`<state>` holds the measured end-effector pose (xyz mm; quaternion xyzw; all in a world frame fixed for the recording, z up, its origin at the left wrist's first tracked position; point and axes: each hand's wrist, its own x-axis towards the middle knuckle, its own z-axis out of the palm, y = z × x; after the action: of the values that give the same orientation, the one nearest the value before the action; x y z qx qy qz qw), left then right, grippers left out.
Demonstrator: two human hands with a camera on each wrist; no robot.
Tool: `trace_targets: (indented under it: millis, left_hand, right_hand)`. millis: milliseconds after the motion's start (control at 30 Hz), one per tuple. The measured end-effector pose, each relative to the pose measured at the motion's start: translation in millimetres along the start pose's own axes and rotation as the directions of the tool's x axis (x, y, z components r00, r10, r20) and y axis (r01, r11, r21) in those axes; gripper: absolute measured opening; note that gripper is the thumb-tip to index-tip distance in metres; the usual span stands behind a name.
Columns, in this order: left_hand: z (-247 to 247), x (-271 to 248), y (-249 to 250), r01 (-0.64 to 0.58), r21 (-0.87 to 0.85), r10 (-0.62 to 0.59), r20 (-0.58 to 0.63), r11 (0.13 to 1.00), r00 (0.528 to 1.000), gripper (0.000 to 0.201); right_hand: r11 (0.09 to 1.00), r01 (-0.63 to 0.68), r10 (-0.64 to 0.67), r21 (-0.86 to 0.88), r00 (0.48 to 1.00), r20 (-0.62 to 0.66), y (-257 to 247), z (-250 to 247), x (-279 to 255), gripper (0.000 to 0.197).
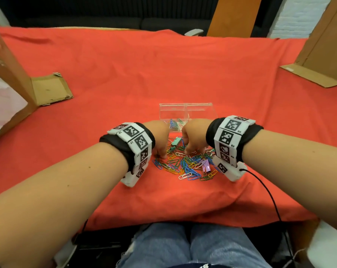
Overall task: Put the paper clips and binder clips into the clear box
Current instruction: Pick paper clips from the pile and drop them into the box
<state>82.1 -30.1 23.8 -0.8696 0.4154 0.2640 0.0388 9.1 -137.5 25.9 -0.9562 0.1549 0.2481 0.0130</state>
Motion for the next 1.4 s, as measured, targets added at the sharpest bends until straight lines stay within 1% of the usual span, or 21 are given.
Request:
trace_targets:
  millis: [33,100,133,200,233,333,400,467,567,667,733,867,900,967,1033,1067,1133,1200,1233,1333,1400]
  left_hand:
    - [0.2,-0.9,-1.4,-0.001,-0.001,0.001,0.000,1.000,1.000,0.035]
    - [-0.1,-2.3,-5.4,-0.019,-0.003,0.019,-0.029,1.000,0.999,0.022]
    - [-1.0,-2.6,-7.3,-0.033,-0.016,0.032,-0.031,0.999,0.999,0.018]
    - [-4.1,-4.0,-11.3,-0.052,-0.044,0.050,-0.042,0.998,0.998,0.013]
    - [-6.3,-5.1,-13.8,-0.057,-0.055,0.054,-0.061,0.997,0.997,0.012]
    - [-15.1,-8.8,-18.9,-0.088,-0.084,0.076,-0.141,0.993,0.987,0.010]
    - [-21.8,-10.2,-20.6,-0.123,-0.101,0.098,-0.224,0.987,0.970,0.008]
    - [-28.6,-10.1,-20.9,-0.152,-0.125,0.102,-0.341,0.980,0.935,0.008]
    - [-37.1,-5.3,-20.9,-0.189,-0.182,0.069,-0.520,0.965,0.851,0.012]
    - [-41.0,2.8,-18.1,-0.205,-0.230,0.022,-0.612,0.951,0.790,0.013]
    - [-41.3,8.7,-15.9,-0.204,-0.244,0.004,-0.633,0.948,0.774,0.014]
    - [-39.2,18.1,-13.6,-0.196,-0.278,-0.006,-0.590,0.940,0.807,0.021]
    - [-38.5,18.9,-13.3,-0.191,-0.276,-0.006,-0.583,0.942,0.812,0.023]
    - [-36.9,17.2,-12.0,-0.178,-0.256,0.001,-0.568,0.950,0.823,0.021]
    - [-33.0,13.0,-11.4,-0.159,-0.199,0.040,-0.497,0.967,0.867,0.015]
    - [-30.1,10.7,-11.6,-0.152,-0.162,0.067,-0.437,0.975,0.897,0.013]
    - [-22.6,7.4,-14.2,-0.139,-0.115,0.098,-0.308,0.984,0.946,0.012]
    - [-15.5,5.0,-18.2,-0.103,-0.074,0.086,-0.203,0.992,0.975,0.017]
    - [-12.5,3.8,-19.5,-0.079,-0.040,0.072,-0.163,0.996,0.984,0.021]
    - [-7.6,2.4,-19.1,-0.021,0.033,0.024,-0.100,0.999,0.995,0.035]
    - [-7.9,1.7,-15.7,0.005,0.055,-0.001,-0.076,0.998,0.997,0.038]
  right_hand:
    - [0.999,0.003,-0.001,0.032,0.999,-0.037,1.3,0.2,-1.3,0.015]
    - [0.999,0.005,-0.001,0.053,0.997,-0.083,2.8,-1.7,-5.3,0.005]
    - [0.998,0.013,-0.008,0.062,0.997,-0.078,3.8,-2.5,-6.9,0.005]
    - [0.996,0.032,-0.028,0.088,0.999,-0.044,6.7,-4.2,-7.2,0.019]
    - [0.992,0.044,-0.039,0.119,0.998,-0.041,8.7,-6.0,-7.7,0.020]
    - [0.977,0.079,-0.052,0.199,0.990,-0.134,11.8,-19.4,-9.7,0.015]
    - [0.974,0.109,-0.062,0.201,0.972,-0.226,11.6,-31.3,-10.3,0.014]
    - [0.971,0.122,-0.054,0.204,0.949,-0.309,11.0,-42.2,-10.7,0.016]
    - [0.955,0.134,-0.015,0.263,0.913,-0.409,12.6,-53.4,-6.4,0.017]
    - [0.952,0.129,0.015,0.277,0.886,-0.463,11.6,-58.5,-0.3,0.019]
    - [0.957,0.103,0.032,0.270,0.890,-0.456,8.7,-59.0,4.0,0.020]
    - [0.969,0.066,0.039,0.239,0.912,-0.409,8.0,-51.8,16.0,0.026]
    - [0.971,0.063,0.036,0.229,0.914,-0.404,8.9,-49.2,17.8,0.029]
    - [0.970,0.078,0.025,0.228,0.907,-0.420,11.3,-47.0,17.6,0.028]
    - [0.970,0.087,0.017,0.229,0.909,-0.417,11.2,-47.1,11.6,0.023]
    - [0.973,0.079,0.011,0.216,0.924,-0.383,10.9,-46.4,7.9,0.021]
    - [0.991,0.037,-0.007,0.128,0.973,-0.230,9.2,-40.6,2.6,0.024]
    - [1.000,0.012,-0.011,0.011,0.998,-0.054,6.1,-29.8,0.0,0.031]
    - [0.999,0.013,-0.013,-0.030,1.000,-0.004,4.4,-24.5,-0.5,0.033]
    - [0.995,0.029,-0.025,-0.092,0.999,0.043,-1.4,-14.5,-0.8,0.045]
    - [0.987,0.040,-0.030,-0.157,0.997,0.068,-6.4,-13.2,-1.0,0.044]
